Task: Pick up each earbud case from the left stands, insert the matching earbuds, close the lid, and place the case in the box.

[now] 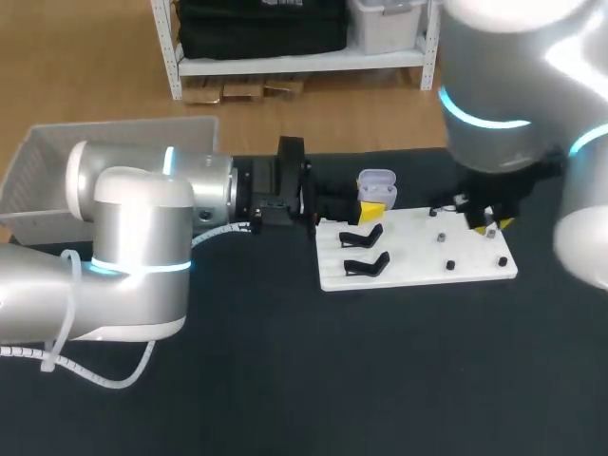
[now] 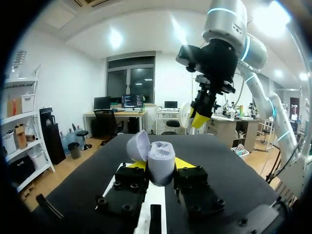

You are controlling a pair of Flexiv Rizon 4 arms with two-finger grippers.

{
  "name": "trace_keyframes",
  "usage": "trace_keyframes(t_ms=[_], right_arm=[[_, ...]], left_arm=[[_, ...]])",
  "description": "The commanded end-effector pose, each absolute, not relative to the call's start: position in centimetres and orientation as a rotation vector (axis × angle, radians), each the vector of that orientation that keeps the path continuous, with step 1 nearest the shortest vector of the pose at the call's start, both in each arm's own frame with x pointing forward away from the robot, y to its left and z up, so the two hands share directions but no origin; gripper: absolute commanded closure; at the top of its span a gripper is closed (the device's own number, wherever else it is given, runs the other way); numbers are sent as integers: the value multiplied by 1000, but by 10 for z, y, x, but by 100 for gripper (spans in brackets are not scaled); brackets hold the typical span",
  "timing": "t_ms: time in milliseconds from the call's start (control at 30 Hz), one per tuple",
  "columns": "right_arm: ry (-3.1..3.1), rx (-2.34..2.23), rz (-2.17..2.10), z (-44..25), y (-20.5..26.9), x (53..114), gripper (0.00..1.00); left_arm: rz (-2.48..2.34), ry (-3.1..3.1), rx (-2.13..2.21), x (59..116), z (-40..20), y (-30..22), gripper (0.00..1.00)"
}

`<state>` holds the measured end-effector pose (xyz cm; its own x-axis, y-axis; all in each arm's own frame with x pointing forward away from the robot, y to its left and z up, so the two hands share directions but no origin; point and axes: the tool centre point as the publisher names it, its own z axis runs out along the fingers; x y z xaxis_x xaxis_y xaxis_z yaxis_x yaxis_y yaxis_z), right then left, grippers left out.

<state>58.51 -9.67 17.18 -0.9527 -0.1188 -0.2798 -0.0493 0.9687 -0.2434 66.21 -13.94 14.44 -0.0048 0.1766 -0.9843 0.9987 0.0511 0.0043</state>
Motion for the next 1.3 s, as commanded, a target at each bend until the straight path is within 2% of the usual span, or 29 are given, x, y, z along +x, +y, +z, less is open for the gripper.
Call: trace_keyframes(t_ms=[33, 567, 733, 900, 1300], right_arm=[[2892, 648, -496, 180, -72, 592, 100], [2889, 681, -436, 182, -70, 593, 100], [2801, 1127, -361, 190, -53, 602, 100], [2765, 1344, -308, 202, -38, 599, 100], [2766, 1346, -294, 225, -21, 602, 100]], left_arm=[[-1080, 1357, 1293, 662, 143, -139, 100], [-1080, 1357, 1293, 662, 143, -139, 100], [-1080, 1357, 1293, 662, 143, -139, 100], [-1080, 1357, 1293, 662, 143, -139, 100], [-1080, 1357, 1293, 662, 143, -139, 100]])
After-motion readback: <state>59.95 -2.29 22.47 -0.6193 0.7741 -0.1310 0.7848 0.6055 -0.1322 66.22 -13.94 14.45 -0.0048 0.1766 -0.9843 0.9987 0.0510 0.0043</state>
